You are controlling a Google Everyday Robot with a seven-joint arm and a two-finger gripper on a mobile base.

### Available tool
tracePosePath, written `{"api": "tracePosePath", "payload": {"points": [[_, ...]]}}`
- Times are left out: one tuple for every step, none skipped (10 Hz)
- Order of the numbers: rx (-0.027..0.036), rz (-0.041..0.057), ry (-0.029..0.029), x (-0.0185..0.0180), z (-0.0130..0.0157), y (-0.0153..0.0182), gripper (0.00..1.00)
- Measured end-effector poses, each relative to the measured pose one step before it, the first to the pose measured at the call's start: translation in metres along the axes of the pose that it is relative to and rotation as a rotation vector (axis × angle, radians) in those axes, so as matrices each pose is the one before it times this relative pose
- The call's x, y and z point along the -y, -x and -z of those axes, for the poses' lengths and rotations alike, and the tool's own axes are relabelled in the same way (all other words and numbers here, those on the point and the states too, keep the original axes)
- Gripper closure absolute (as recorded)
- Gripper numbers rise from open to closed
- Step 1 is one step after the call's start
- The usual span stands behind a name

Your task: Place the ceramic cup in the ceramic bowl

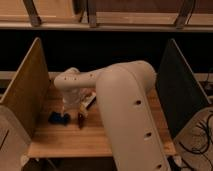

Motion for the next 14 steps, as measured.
{"api": "tracePosePath", "payload": {"points": [[0.03608,0.00855,-0.02083,-0.0043,0.01427,0.00033,0.23],[0.03161,0.01146,-0.00937,-0.00527,0.01286,0.00149,0.23],[0.03146,0.00812,-0.00037,-0.00247,0.01199,0.00558,0.23],[0.03121,0.00532,0.00542,-0.00121,0.01067,0.00909,0.23],[0.03403,0.0115,0.01607,-0.00162,0.01197,0.01328,0.23],[0.04067,0.00678,0.02568,-0.00079,0.01407,0.01675,0.23],[0.03499,-0.00014,0.01861,0.00149,0.01307,0.01465,0.23],[0.02398,-0.00272,0.00969,0.0021,0.01031,0.01028,0.23],[0.03234,-0.00766,0.00549,0.00529,0.0132,0.01362,0.23],[0.01983,-0.01512,-0.00244,0.00892,0.00728,0.0092,0.23],[0.01624,-0.02426,-0.00677,0.012,0.00502,0.00839,0.23],[0.00707,-0.0389,-0.01073,0.01581,0.0013,0.0057,0.23],[0.00539,-0.0478,-0.01758,0.01974,0.00117,0.00572,0.23],[0.00159,-0.0366,-0.02042,0.01783,-0.00001,0.00452,0.23]]}}
